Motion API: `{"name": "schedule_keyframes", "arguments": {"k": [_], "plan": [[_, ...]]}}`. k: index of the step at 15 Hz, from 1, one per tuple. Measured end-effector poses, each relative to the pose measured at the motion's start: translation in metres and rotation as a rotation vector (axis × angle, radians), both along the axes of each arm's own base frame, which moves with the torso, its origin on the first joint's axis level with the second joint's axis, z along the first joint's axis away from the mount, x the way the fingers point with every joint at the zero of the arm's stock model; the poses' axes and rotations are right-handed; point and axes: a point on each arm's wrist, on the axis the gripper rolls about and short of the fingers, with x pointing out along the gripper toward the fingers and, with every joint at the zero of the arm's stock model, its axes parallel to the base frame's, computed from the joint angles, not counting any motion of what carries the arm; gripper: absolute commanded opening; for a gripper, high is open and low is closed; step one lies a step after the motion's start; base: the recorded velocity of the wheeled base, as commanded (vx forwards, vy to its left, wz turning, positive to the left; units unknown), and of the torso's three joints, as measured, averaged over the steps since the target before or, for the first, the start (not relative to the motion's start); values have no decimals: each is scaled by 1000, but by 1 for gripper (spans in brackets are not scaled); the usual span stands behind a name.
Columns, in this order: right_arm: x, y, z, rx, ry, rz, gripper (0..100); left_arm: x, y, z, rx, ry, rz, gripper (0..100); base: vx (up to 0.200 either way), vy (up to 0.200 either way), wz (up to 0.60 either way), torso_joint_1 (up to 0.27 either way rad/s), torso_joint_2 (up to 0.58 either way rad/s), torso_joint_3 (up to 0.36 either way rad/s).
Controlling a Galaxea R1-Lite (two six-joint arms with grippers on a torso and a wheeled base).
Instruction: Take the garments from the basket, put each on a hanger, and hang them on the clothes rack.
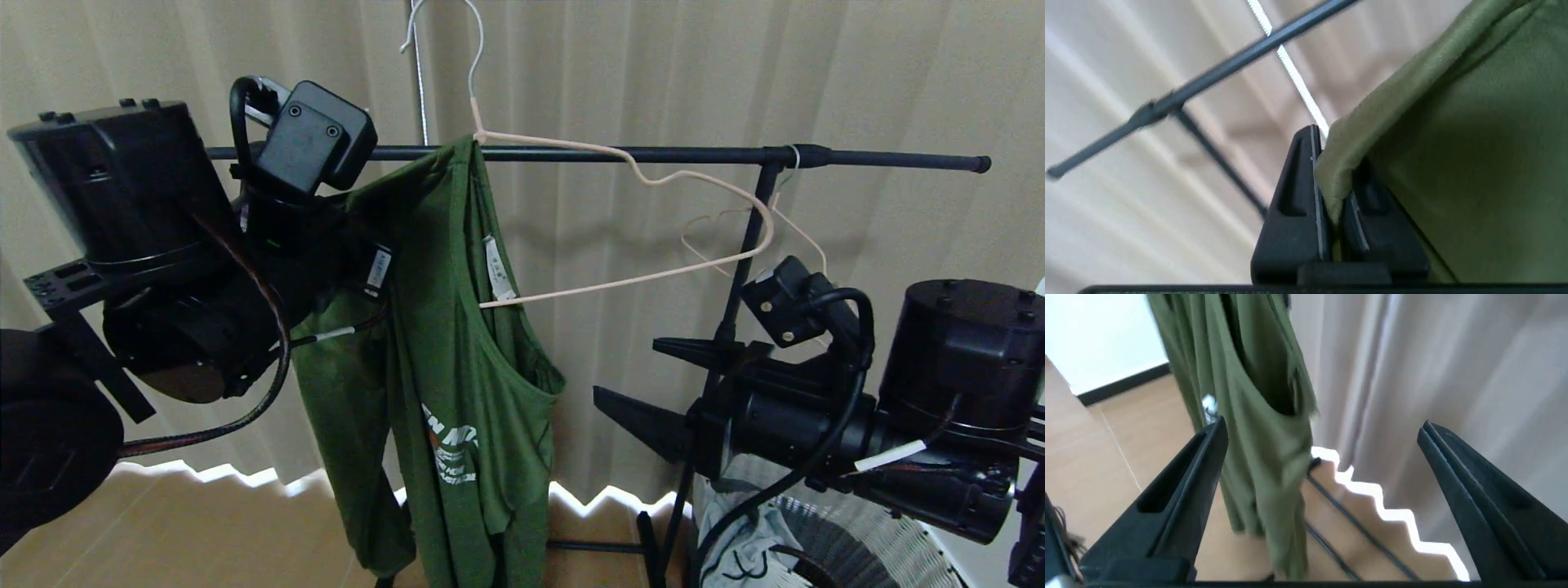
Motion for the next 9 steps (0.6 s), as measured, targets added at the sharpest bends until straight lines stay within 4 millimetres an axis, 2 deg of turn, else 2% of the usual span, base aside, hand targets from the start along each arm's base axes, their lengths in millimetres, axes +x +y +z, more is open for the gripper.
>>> {"name": "schedule_keyframes", "arguments": {"k": [9], "plan": [[35, 35, -23, 22, -41, -20, 100, -11, -17, 3, -18, -6, -77, 0, 0, 0, 0, 0, 0, 0]]}}
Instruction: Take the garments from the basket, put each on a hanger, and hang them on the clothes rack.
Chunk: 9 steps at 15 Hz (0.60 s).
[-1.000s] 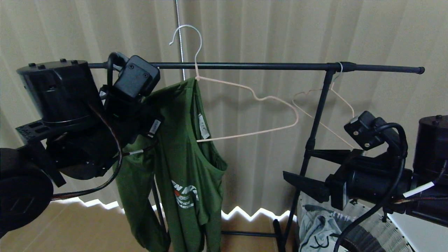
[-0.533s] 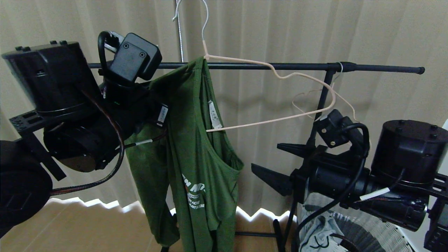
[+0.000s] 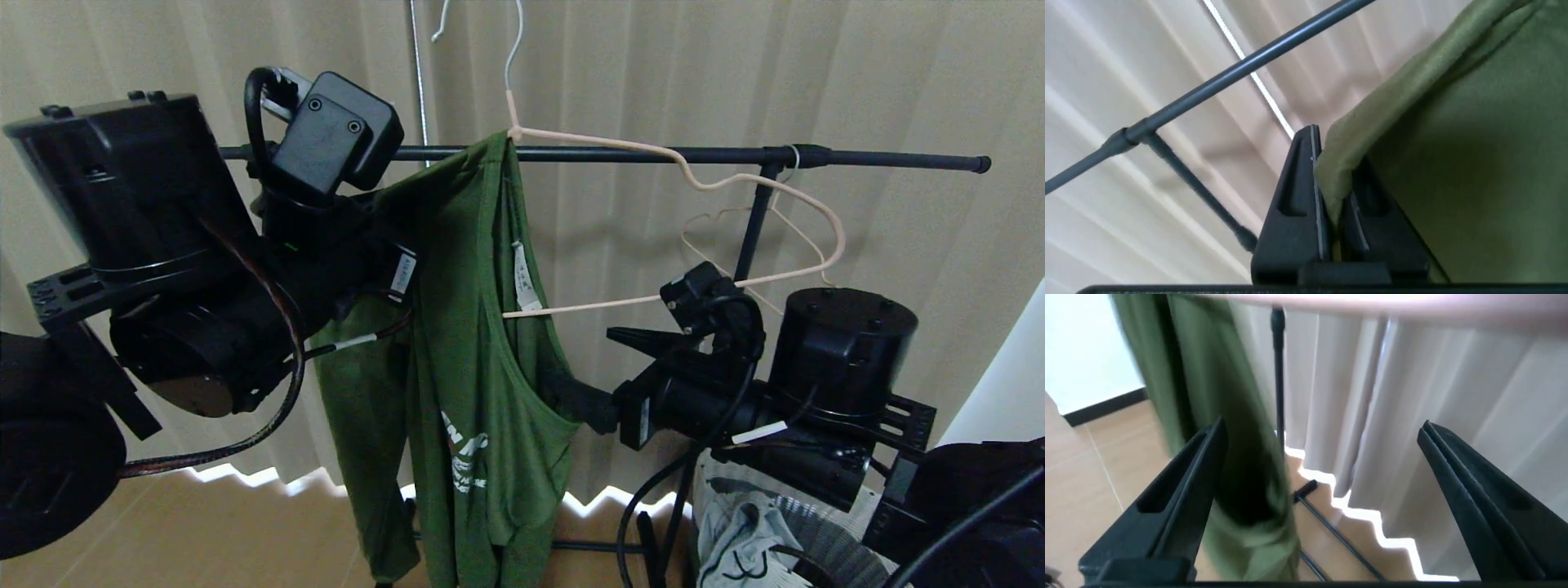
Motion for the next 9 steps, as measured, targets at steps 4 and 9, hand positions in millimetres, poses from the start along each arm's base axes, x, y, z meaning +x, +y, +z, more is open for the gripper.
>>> {"name": "schedule_keyframes", "arguments": {"k": [4, 9], "plan": [[7, 3, -15, -33, 35, -22, 100, -1, -1, 0, -9, -1, -6, 0, 0, 0, 0, 0, 0, 0], [4, -13, -30, -86, 82, -84, 100, 9, 14, -1, 5, -1, 62, 0, 0, 0, 0, 0, 0, 0]]}}
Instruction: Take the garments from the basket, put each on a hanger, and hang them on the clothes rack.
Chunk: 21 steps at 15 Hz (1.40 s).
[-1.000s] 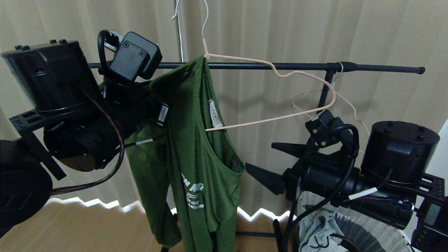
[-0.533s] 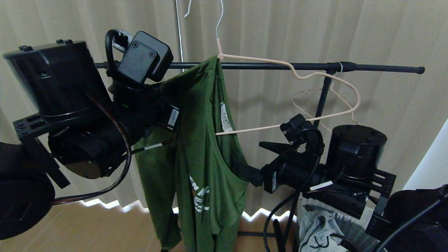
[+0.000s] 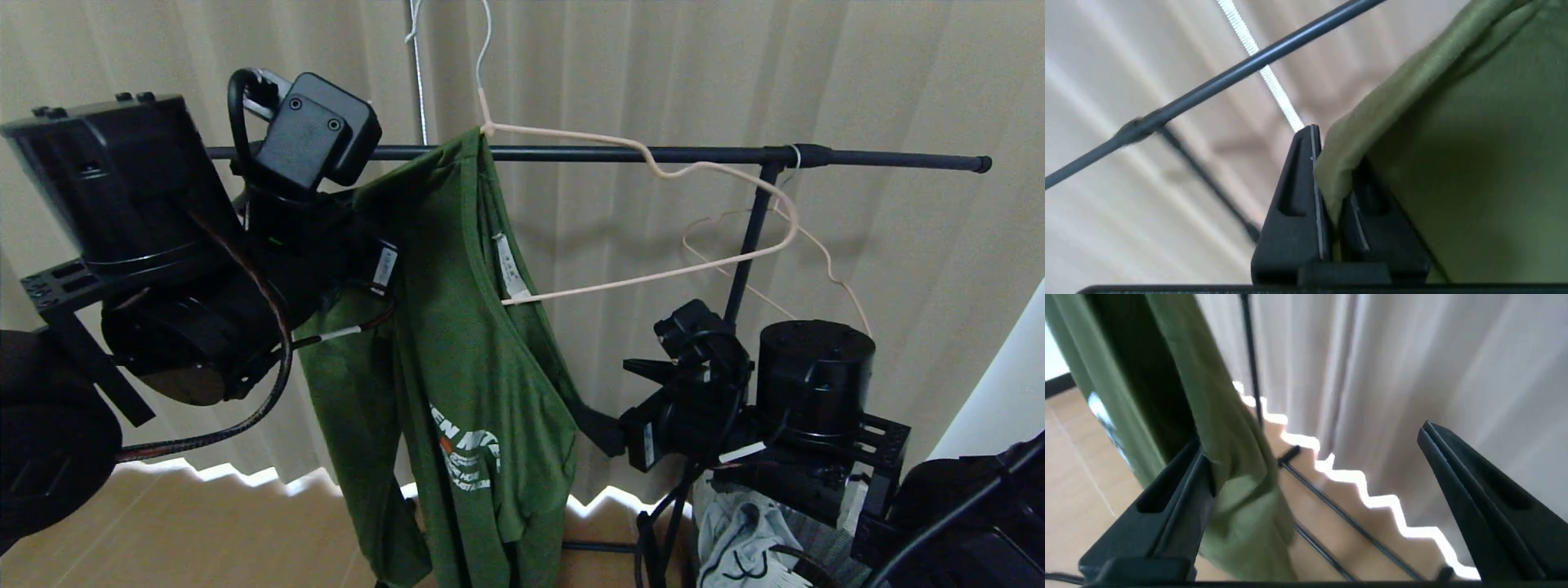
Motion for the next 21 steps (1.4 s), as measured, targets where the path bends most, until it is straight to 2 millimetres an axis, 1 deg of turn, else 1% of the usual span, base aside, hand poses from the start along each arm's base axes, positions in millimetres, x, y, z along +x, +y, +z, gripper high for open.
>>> {"name": "schedule_keyframes", "arguments": {"k": [3, 4, 6, 8, 12, 16, 21], "plan": [[-4, -23, -4, -19, 23, -53, 100, 10, 22, -13, 117, 16, 84, 0, 0, 0, 0, 0, 0, 0], [-5, -30, -4, -22, 26, -72, 100, 11, 26, -15, 130, 1, 95, 0, 0, 0, 0, 0, 0, 0], [-2, -45, -1, -26, 26, -122, 100, 10, 31, -24, 160, 0, 86, 0, 0, 0, 0, 0, 0, 0], [3, -56, 7, -31, 10, -161, 100, 8, 33, -34, 225, 23, 66, 0, 0, 0, 0, 0, 0, 0], [8, -66, 31, -20, -11, -199, 100, 3, 39, -45, 250, 55, 58, 0, 0, 0, 0, 0, 0, 0], [10, -72, 53, -2, -41, -220, 100, -1, 49, -48, 278, 64, 81, 0, 0, 0, 0, 0, 0, 0], [9, -78, 70, 13, -67, -240, 100, -7, 55, -51, 294, 75, 91, 0, 0, 0, 0, 0, 0, 0]]}}
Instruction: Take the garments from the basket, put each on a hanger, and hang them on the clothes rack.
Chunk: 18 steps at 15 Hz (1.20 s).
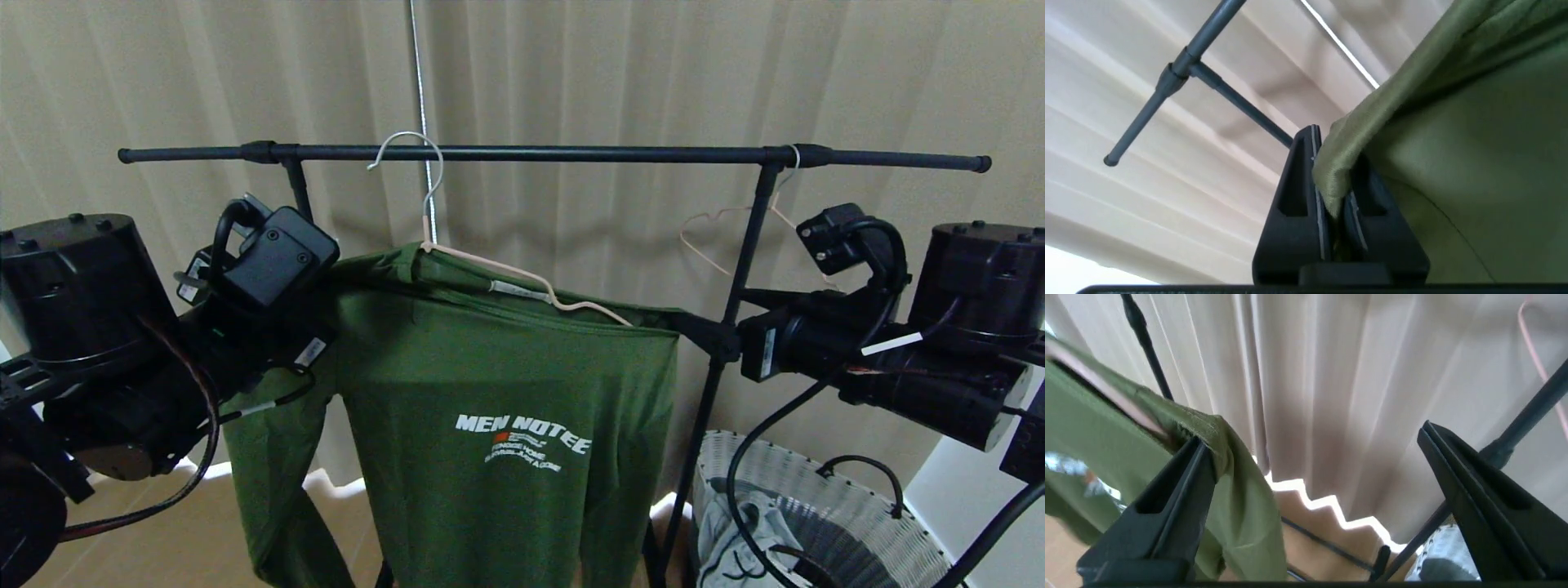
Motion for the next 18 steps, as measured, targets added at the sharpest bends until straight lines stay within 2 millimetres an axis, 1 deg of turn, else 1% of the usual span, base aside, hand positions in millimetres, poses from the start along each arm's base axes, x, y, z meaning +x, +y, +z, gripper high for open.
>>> {"name": "schedule_keyframes", "arguments": {"k": [4, 6, 10, 13, 16, 18], "plan": [[1, 0, 16, 13, -26, 6, 100, -1, 1, -5, 6, 15, 1, 0, 0, 0, 0, 0, 0, 0], [1, 2, 18, 17, -34, 13, 100, -1, 0, -6, 9, 21, 0, 0, 0, 0, 0, 0, 0, 0], [-5, 14, 21, 22, -41, 64, 100, -1, -1, -7, 10, 24, -4, 0, 0, 0, 0, 0, 0, 0], [-16, 32, 17, 7, -35, 142, 100, -1, -6, -3, -3, 11, -16, 0, 0, 0, 0, 0, 0, 0], [-28, 45, 16, -5, -40, 242, 100, 2, -6, 2, -21, -4, 3, 0, 0, 0, 0, 0, 0, 0], [-35, 50, 15, -2, -38, 294, 100, 5, -7, 3, -44, -9, 26, 0, 0, 0, 0, 0, 0, 0]]}}
